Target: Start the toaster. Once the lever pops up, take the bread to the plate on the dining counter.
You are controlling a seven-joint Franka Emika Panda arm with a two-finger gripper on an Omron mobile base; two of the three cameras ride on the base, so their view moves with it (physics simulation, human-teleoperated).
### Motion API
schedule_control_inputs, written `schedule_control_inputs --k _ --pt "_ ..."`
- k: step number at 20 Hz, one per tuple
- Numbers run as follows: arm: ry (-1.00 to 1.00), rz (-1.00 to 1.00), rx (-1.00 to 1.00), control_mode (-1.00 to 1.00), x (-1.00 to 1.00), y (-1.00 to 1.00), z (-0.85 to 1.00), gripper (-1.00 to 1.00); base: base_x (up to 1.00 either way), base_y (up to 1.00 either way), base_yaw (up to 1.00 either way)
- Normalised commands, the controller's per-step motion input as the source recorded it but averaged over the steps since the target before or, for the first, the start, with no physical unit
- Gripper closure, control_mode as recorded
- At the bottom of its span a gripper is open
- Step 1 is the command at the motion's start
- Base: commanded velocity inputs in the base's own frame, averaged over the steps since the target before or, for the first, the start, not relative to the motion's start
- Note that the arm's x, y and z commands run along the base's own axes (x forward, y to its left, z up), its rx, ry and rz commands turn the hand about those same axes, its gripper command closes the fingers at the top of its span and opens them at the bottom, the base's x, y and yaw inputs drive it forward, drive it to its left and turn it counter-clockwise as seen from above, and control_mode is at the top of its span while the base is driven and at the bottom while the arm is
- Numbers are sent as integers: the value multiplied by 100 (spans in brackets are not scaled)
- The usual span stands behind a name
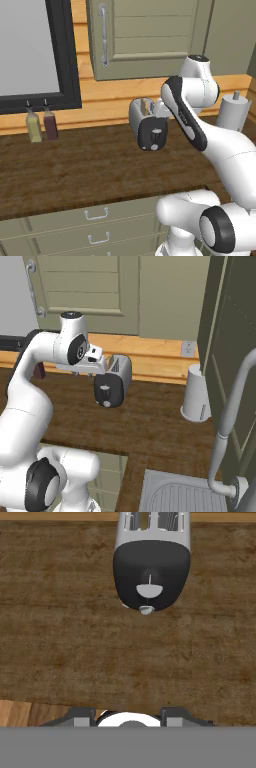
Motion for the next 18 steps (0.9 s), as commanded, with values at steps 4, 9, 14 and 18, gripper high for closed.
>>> schedule_control_inputs --k 4,9,14,18 --pt "0 -1 0 -100 -11 0 -8 -100 0 0 0" --pt "-1 0 -5 -100 -4 0 -46 -100 0 0 0" --pt "-9 0 -1 -100 54 0 -37 -100 0 0 0" --pt "-14 0 0 -100 64 0 -29 -100 0 0 0"
